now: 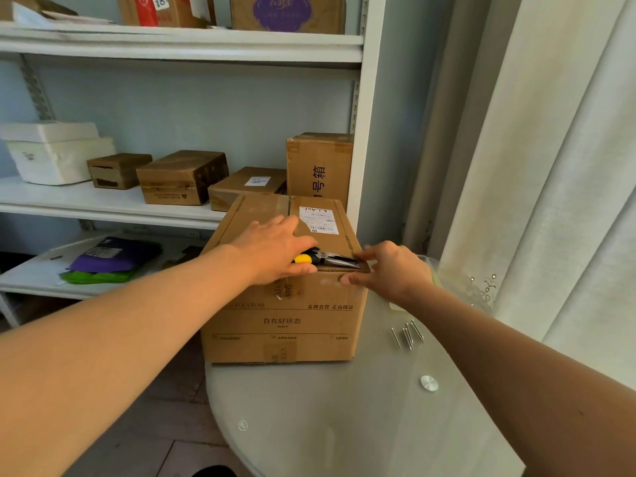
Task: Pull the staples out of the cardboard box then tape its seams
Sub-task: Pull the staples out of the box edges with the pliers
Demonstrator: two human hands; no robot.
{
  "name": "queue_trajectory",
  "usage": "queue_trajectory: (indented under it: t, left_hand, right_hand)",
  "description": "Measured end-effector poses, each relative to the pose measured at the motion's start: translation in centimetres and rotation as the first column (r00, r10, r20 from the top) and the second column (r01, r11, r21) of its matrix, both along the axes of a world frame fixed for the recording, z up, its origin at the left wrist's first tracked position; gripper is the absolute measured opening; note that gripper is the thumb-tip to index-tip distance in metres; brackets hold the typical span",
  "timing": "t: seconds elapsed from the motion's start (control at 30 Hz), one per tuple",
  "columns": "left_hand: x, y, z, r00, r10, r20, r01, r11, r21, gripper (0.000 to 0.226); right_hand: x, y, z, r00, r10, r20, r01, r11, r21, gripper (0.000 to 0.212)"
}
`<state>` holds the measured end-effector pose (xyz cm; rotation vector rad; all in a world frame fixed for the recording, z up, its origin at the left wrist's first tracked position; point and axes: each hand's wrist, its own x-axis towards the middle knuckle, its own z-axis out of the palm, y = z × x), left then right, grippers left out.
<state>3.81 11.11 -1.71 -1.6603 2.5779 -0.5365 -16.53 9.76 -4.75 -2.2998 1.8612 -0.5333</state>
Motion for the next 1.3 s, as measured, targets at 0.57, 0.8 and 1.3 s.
queue_trajectory:
  t: [0.57,0.8,1.3]
  left_hand:
    - [-1.5,0.9,0.7,0.991,0.062,0.115,-0.059,0.998,-0.032,0.046]
    - [-2.7,2.5,-1.6,0.989,0.146,0.026,-0.139,0.973,-0.183,0.043]
    - [-0.7,0.2,0.9,0.988,0.011,0.151,-0.011,1.0,0.001,0.05]
  right_hand:
    - [-0.5,-0.4,-1.0,0.995,0.032,0.099,-0.039,0.997,0.069,0.074]
    - [0.2,-0.4,-0.7,0.998,-0.014,0.058,0.011,0.998,0.064,0.064]
    - [-0.1,-0.6,-1.0,0.997,0.006,0.075,-0.008,0.999,0.031,0.067]
